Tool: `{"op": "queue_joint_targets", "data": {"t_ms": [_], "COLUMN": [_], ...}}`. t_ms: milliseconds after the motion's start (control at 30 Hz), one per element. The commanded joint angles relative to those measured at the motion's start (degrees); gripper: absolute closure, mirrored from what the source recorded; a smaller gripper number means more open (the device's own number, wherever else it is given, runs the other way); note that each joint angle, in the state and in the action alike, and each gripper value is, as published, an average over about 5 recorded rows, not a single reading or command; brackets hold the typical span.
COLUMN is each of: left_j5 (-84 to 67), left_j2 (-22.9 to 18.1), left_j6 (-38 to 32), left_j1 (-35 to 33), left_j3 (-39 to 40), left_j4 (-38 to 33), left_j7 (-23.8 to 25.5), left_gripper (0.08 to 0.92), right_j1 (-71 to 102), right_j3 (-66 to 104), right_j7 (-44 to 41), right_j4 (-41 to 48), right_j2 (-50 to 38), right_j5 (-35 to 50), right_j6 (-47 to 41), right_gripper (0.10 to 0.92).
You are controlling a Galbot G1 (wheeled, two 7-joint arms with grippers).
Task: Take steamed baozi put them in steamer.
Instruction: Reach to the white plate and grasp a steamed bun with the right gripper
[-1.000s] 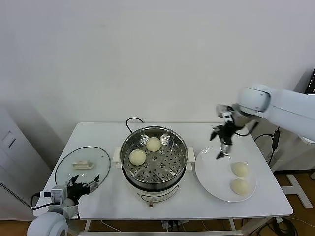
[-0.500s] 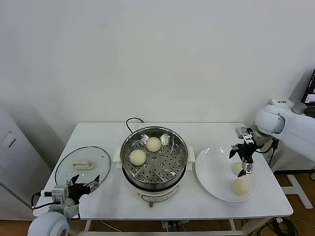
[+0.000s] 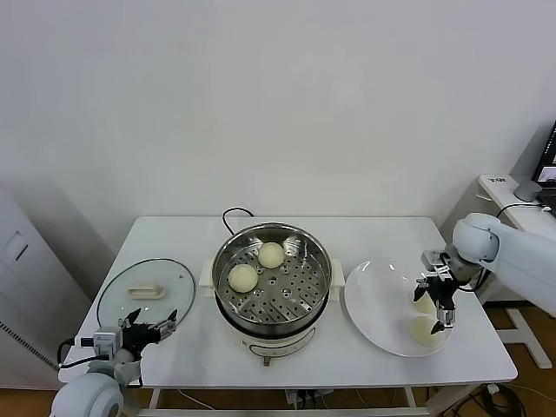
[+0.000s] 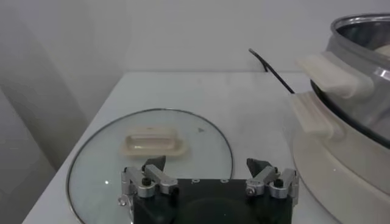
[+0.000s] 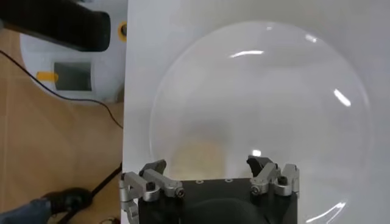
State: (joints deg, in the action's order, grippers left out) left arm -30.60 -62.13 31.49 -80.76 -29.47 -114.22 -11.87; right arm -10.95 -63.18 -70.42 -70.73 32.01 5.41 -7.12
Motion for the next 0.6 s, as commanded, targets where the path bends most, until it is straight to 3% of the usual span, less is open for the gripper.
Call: {"op": "queue_joint_targets", "data": {"t_ms": [33, 333, 600], "left_j5": [0.05, 0.23, 0.39], "left_j2": [0.07, 0.05, 0.00], "left_j6": [0.05, 0.04, 0.13], "left_j1": [-0.10, -0.31, -0.39], "left_j3": [-0.06, -0.09, -0.03], "left_j4": [0.03, -0.08, -0.35], "left_j7": [0.00, 0.00, -0.04], "left_gripper": [0.177, 0.177, 0.177], "right_j1": [6.54, 9.94, 12.44], "right_j3": [5.41, 8.92, 11.93], "right_j7": [-0.35, -0.39, -0.08], "right_j4": [2.45, 3.22, 3.89], "right_j2": [0.74, 1.35, 1.81], "right_j5": [-4.83, -7.16, -8.77], "right_j6": [1.54, 1.80, 1.71], "right_gripper": [0.203, 0.207, 0.346]}}
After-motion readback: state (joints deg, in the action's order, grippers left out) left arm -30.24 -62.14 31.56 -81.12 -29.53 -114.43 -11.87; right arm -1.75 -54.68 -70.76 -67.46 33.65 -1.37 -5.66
